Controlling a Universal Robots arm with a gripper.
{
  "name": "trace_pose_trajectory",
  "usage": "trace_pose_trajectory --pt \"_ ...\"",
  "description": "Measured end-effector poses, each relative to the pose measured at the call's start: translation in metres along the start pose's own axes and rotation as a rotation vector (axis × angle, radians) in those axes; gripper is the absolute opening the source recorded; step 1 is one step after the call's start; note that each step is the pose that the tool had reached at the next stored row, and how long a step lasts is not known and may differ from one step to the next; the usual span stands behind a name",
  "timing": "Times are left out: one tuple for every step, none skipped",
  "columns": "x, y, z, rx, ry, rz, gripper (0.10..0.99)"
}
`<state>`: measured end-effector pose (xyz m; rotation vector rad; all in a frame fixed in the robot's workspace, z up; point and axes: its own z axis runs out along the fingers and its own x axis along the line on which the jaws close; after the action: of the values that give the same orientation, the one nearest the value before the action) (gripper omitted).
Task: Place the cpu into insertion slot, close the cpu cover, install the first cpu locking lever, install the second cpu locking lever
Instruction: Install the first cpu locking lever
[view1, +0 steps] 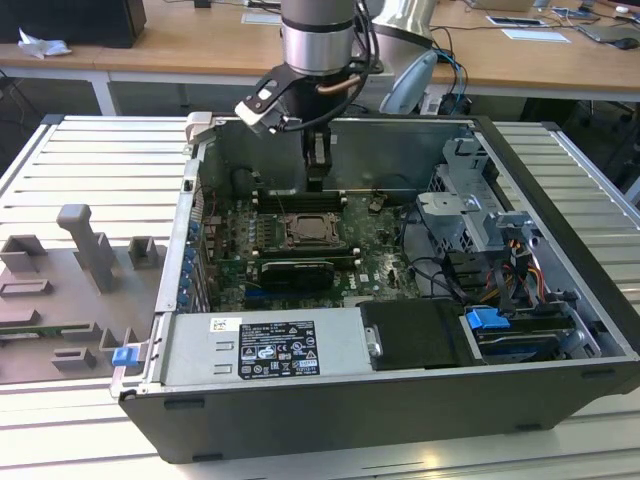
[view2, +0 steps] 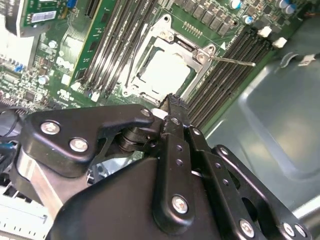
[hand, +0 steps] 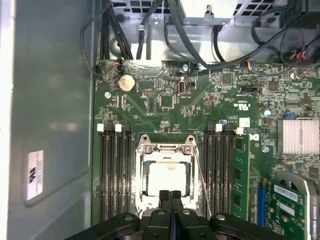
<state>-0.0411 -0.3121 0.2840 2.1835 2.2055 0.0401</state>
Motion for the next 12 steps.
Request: trace_pose_trajectory --pt "0.0000 0.0002 -0.0044 0.000 -0.0001 0.000 0.106" --pt "0.0000 0.0003 -0.0057 0.000 -0.0001 0.000 0.106" --pt "0.0000 0.0003 -0.0057 0.000 0.0001 0.000 0.106" --pt "0.0000 0.0003 -0.0057 0.000 0.0003 0.000 0.106" --pt "0.0000 0.0003 -0.0058 0.000 0.0002 0.000 0.106" --pt "0.0000 0.0003 -0.0058 0.000 -0.0002 -0.001 0.106" --pt "0.0000 0.0003 -0.0058 0.000 -0.0002 -0.004 0.106" --pt "0.0000 0.0003 -0.0058 0.000 -0.0001 -0.007 0.106" --pt "0.0000 0.0003 -0.0058 0.000 0.0003 -0.015 0.106" --pt "0.0001 0.0003 -0.0059 0.000 0.0008 -0.028 0.106" --pt "0.0000 0.0002 -0.0059 0.000 0.0013 -0.038 0.106" --pt "0.0001 0.0002 -0.0059 -0.001 0.0019 -0.051 0.106"
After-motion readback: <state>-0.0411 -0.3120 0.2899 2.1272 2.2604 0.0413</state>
